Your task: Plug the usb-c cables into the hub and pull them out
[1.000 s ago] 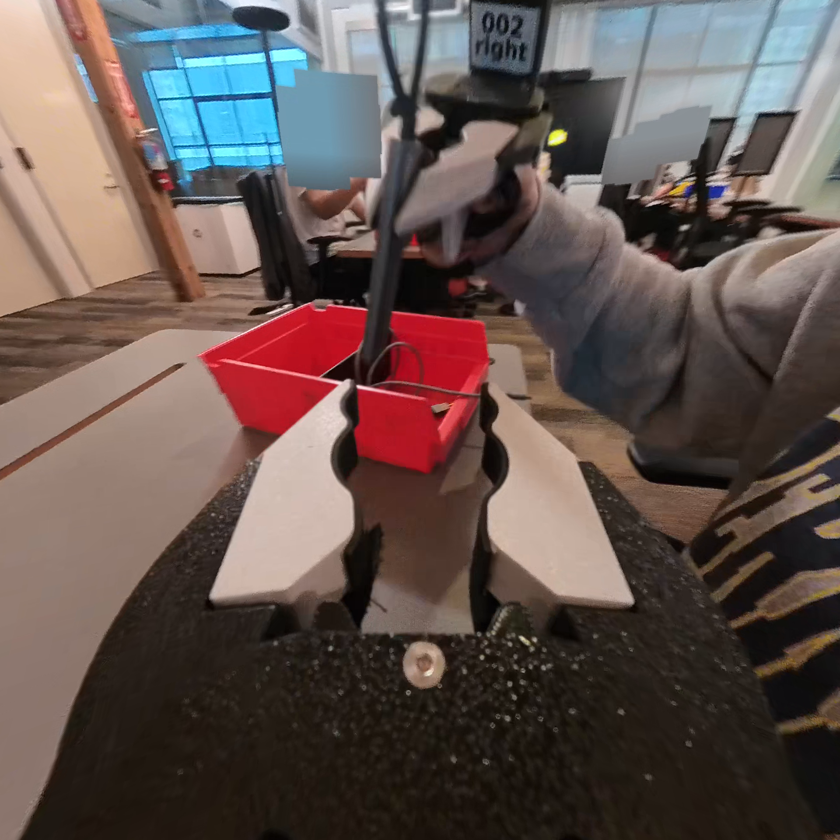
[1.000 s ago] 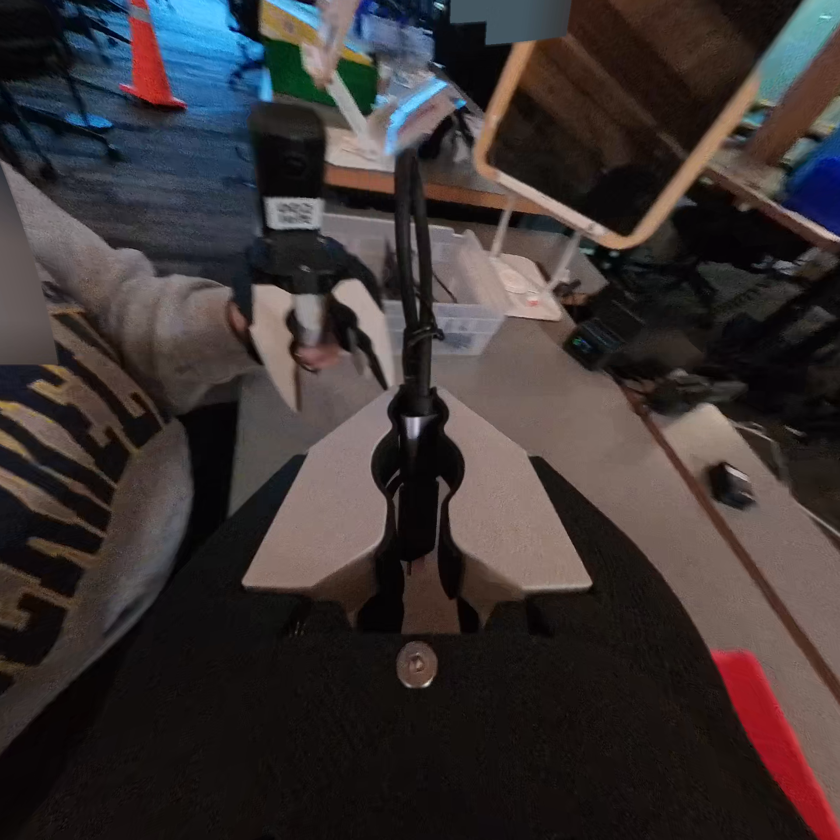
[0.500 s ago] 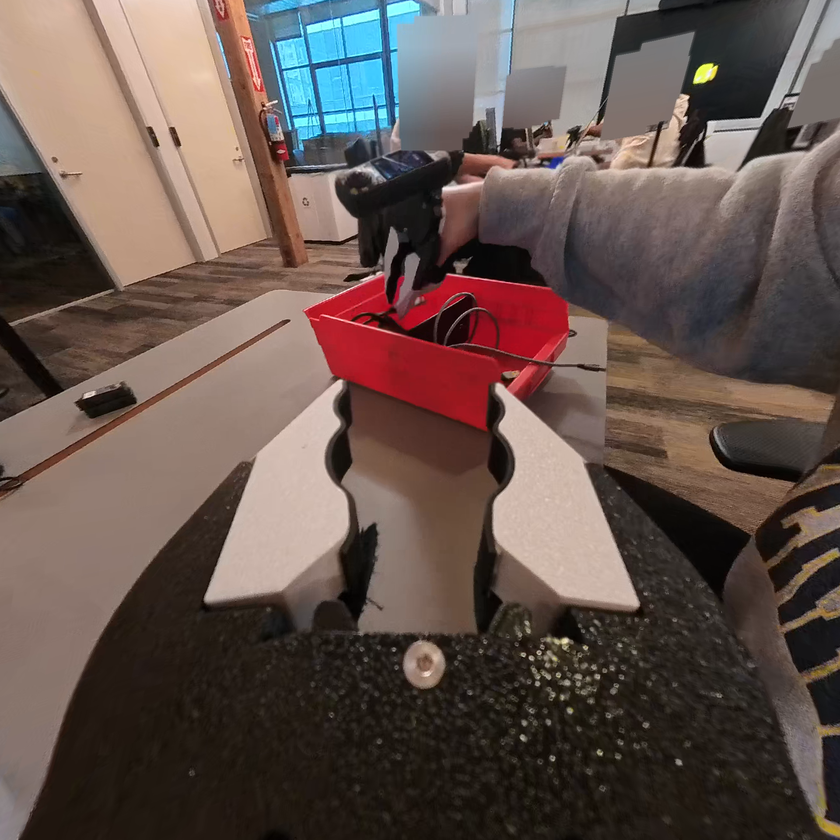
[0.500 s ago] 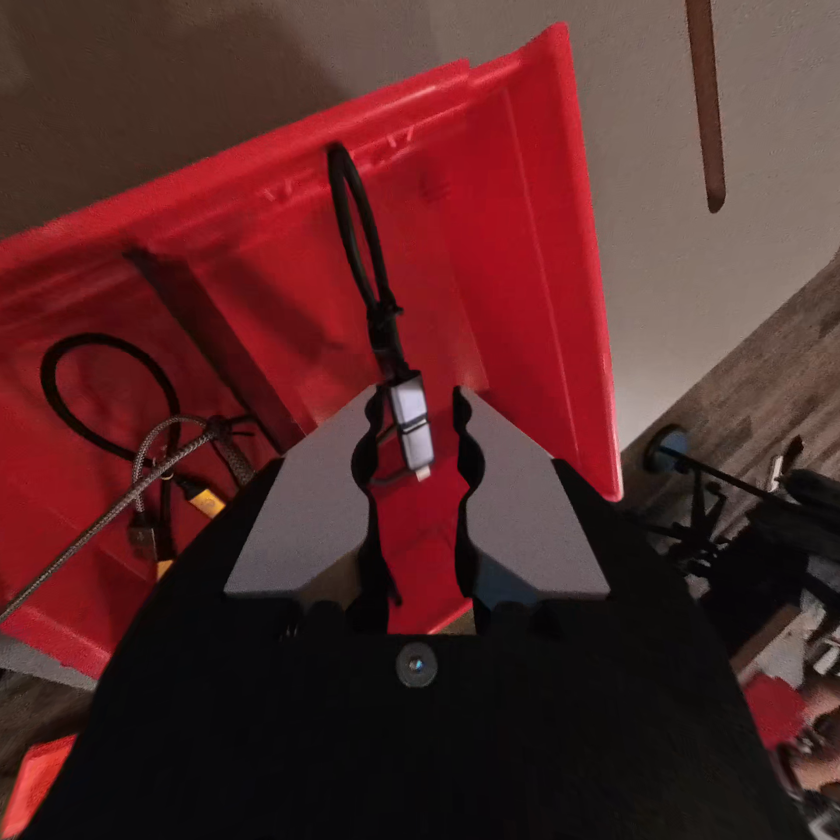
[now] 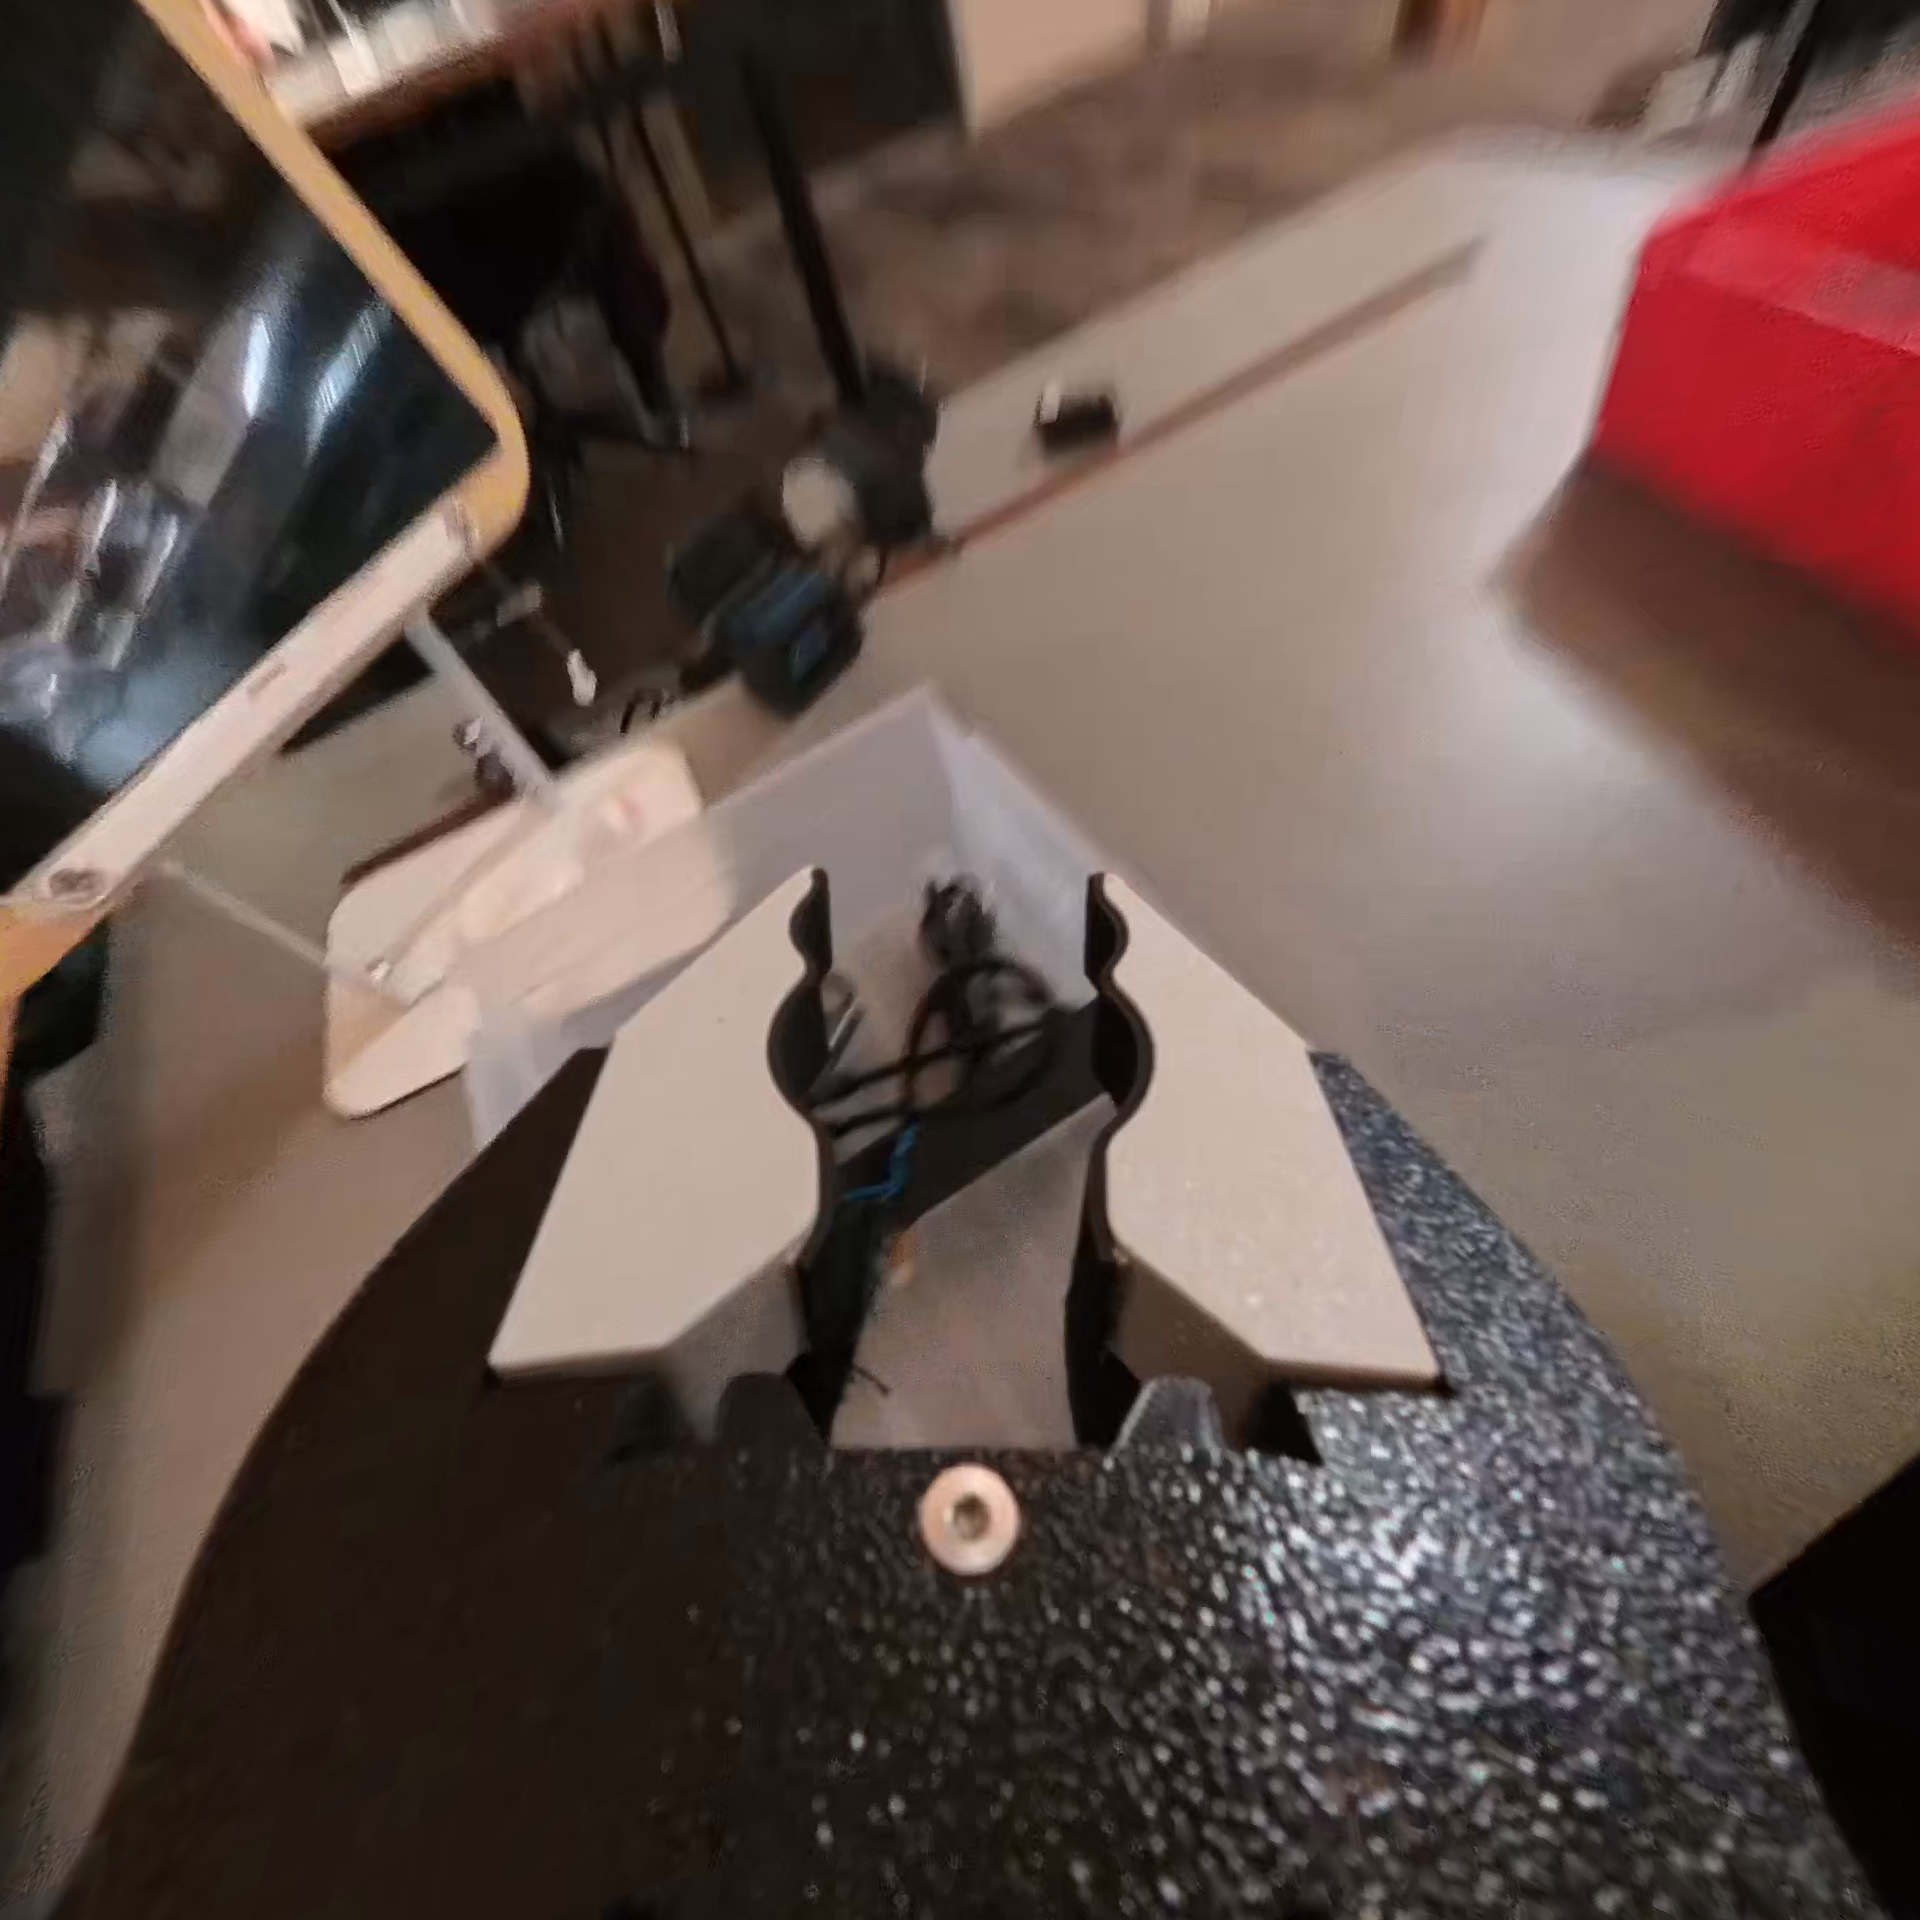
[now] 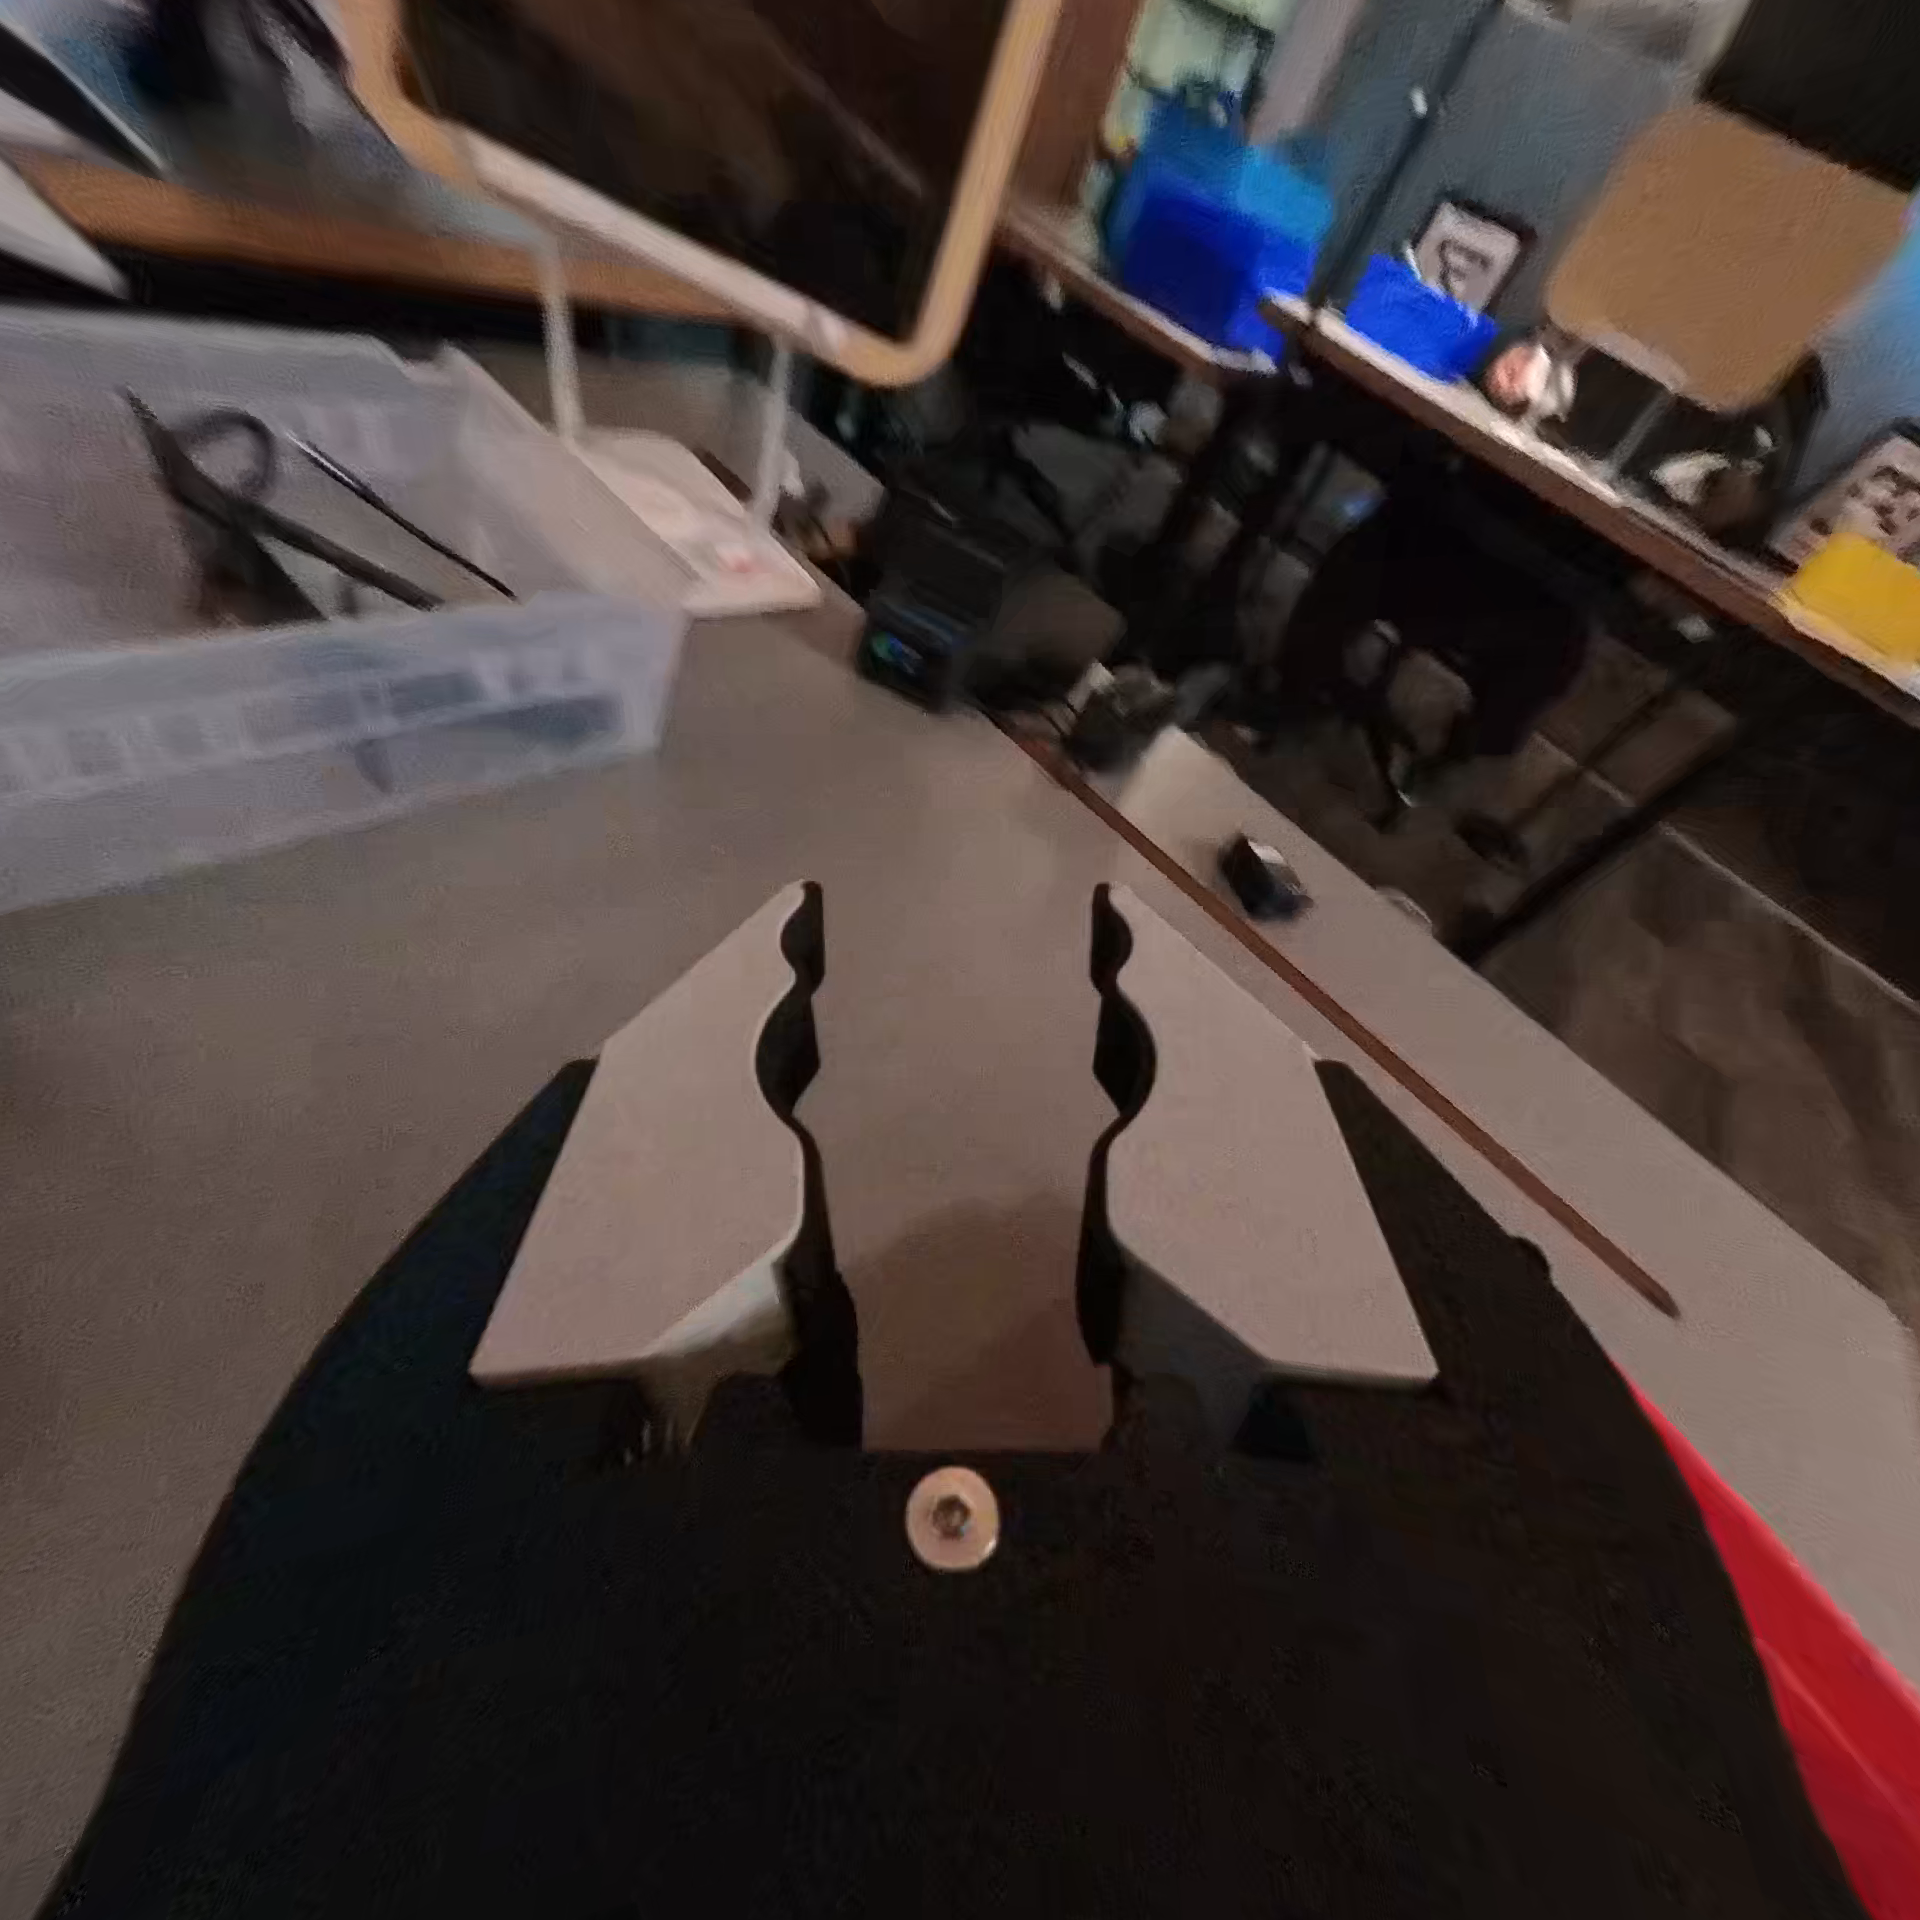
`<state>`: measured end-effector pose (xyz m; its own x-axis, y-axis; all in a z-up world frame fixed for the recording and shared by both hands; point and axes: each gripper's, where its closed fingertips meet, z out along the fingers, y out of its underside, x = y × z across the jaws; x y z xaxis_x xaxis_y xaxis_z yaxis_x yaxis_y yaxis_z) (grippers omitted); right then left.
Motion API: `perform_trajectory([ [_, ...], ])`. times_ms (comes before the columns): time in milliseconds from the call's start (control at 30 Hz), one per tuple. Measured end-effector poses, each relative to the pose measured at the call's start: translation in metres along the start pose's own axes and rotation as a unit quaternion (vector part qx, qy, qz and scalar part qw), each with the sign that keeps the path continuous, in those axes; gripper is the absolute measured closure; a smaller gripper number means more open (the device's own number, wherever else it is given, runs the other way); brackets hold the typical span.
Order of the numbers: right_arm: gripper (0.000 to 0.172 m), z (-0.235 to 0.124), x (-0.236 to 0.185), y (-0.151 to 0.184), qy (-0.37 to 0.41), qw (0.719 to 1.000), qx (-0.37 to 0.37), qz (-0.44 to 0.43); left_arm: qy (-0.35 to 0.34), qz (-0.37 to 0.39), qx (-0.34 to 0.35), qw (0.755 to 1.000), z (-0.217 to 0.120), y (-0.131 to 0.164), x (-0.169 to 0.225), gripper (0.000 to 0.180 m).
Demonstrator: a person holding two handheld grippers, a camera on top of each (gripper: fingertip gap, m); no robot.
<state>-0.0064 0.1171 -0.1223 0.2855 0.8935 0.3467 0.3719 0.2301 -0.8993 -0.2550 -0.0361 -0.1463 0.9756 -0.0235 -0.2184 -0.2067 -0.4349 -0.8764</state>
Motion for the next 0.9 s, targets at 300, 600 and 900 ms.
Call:
perform_trajectory([
  [300,0.124,0.070,-0.078,0.022,-0.067,0.982,0.172,0.034,0.085,0.049,-0.358,0.929,0.079,0.100,-0.052,0.135],
  [600,0.126,0.070,-0.074,0.037,-0.054,0.976,0.200,0.070,0.152,-0.021,-0.541,0.827,0.109,0.163,-0.051,0.153],
  [900,0.128,0.062,-0.076,0.032,-0.049,0.973,0.217,0.065,0.033,0.053,-0.398,0.915,0.084,0.065,-0.077,0.160],
])
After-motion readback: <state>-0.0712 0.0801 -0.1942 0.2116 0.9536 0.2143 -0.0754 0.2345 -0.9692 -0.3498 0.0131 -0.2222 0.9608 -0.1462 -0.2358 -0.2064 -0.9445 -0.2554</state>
